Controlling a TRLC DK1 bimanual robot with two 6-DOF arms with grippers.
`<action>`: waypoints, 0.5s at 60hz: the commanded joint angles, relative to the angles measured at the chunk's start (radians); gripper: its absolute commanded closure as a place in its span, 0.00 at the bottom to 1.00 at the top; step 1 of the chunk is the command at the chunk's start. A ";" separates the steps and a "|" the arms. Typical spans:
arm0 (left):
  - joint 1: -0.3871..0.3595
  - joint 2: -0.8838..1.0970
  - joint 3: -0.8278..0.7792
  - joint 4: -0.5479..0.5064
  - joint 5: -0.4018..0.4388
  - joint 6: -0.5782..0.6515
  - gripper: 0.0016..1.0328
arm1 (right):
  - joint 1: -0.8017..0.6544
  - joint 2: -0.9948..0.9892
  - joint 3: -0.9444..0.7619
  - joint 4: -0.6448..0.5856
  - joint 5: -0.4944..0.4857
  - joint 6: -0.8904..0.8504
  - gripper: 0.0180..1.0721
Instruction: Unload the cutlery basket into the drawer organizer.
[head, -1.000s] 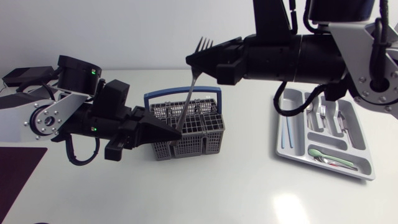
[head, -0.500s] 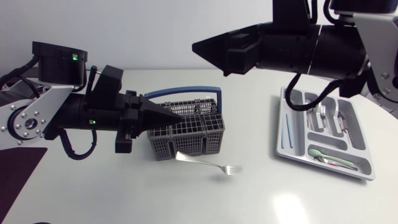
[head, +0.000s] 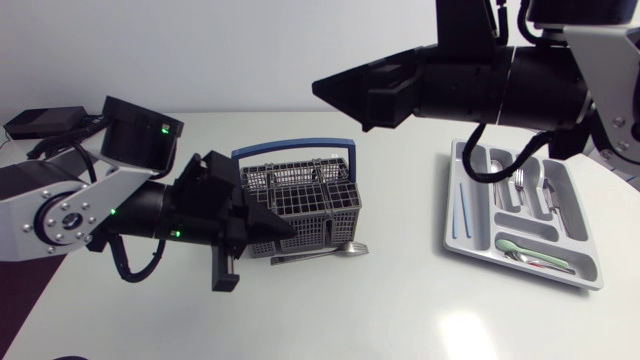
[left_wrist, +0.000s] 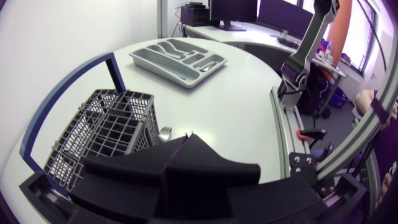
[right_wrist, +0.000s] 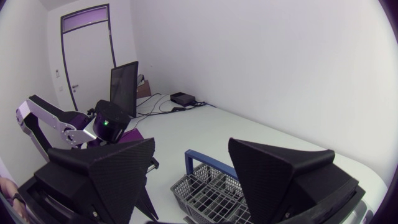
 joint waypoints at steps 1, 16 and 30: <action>-0.038 0.019 -0.049 -0.009 -0.067 0.113 0.85 | -0.010 -0.019 -0.029 -0.018 -0.006 -0.015 0.19; -0.173 0.095 -0.096 0.073 -0.256 0.174 0.40 | -0.031 -0.061 -0.096 -0.067 -0.026 -0.088 0.19; -0.244 0.277 -0.021 0.103 -0.354 0.194 0.32 | -0.077 -0.156 -0.210 -0.099 -0.047 -0.161 0.19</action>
